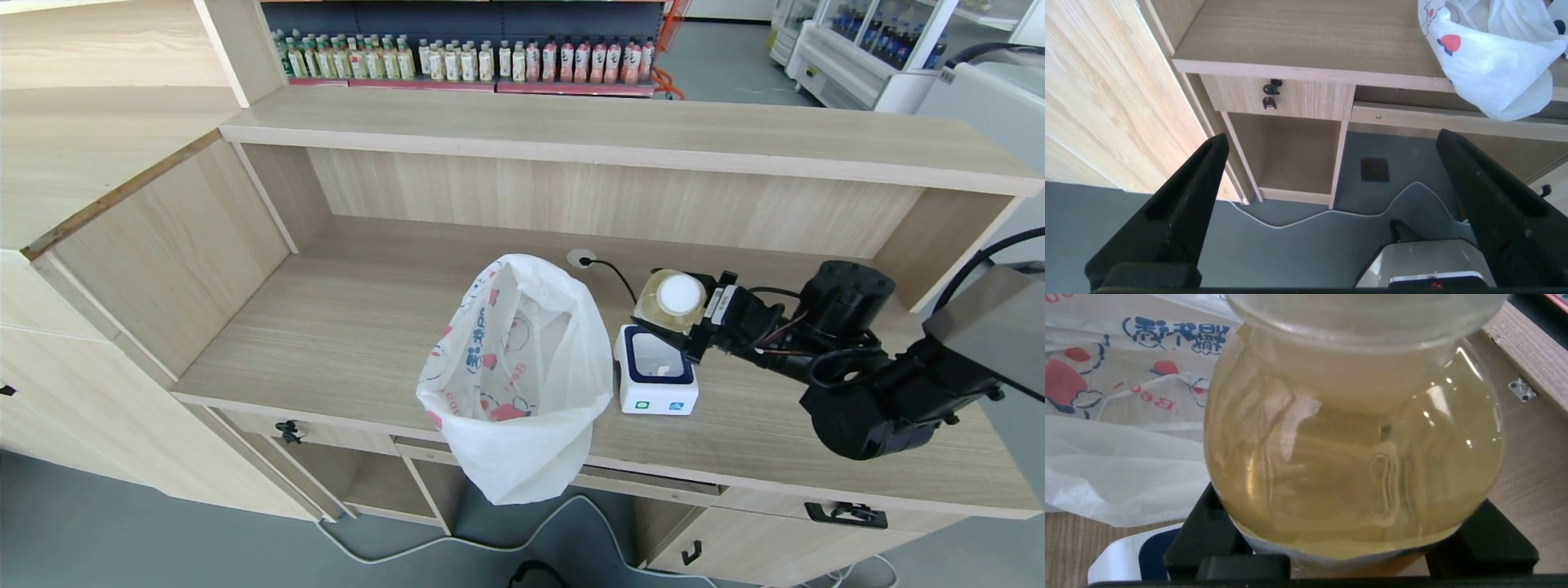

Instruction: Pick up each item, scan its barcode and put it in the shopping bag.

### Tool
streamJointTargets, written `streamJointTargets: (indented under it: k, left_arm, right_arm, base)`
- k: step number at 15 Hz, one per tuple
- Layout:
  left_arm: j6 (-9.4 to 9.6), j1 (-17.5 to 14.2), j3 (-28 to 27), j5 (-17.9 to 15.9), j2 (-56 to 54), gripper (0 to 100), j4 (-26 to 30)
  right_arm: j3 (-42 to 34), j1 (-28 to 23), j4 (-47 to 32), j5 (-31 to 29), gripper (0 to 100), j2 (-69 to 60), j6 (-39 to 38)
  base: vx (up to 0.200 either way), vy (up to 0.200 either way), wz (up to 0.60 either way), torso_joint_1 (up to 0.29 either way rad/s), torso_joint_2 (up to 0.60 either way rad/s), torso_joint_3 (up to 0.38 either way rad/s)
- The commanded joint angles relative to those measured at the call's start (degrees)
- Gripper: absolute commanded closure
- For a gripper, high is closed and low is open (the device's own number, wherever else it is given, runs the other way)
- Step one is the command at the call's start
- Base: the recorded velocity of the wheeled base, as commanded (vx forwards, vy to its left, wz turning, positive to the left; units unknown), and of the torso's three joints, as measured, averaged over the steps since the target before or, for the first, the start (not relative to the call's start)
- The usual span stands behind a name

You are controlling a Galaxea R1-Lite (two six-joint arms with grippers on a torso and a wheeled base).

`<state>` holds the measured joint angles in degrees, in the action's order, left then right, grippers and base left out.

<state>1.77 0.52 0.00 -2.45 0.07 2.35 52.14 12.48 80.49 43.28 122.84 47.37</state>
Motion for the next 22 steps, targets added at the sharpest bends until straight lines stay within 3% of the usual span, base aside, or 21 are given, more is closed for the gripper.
streamJointTargets:
  k: [1, 22]
  left_arm:
    - [-0.01, 0.0, 0.0, 0.0, 0.0, 0, 0.0]
    - [-0.01, 0.0, 0.0, 0.0, 0.0, 0, 0.0]
  right_arm:
    - [0.1, 0.3, 0.0, 0.0, 100, 0.1, 0.0]
    - [1.5, 1.3, 0.8, 0.2, 100, 1.0, -0.4]
  base:
    - [0.0, 0.0, 0.0, 0.0, 0.0, 0.0]
    - [0.0, 0.0, 0.0, 0.0, 0.0, 0.0]
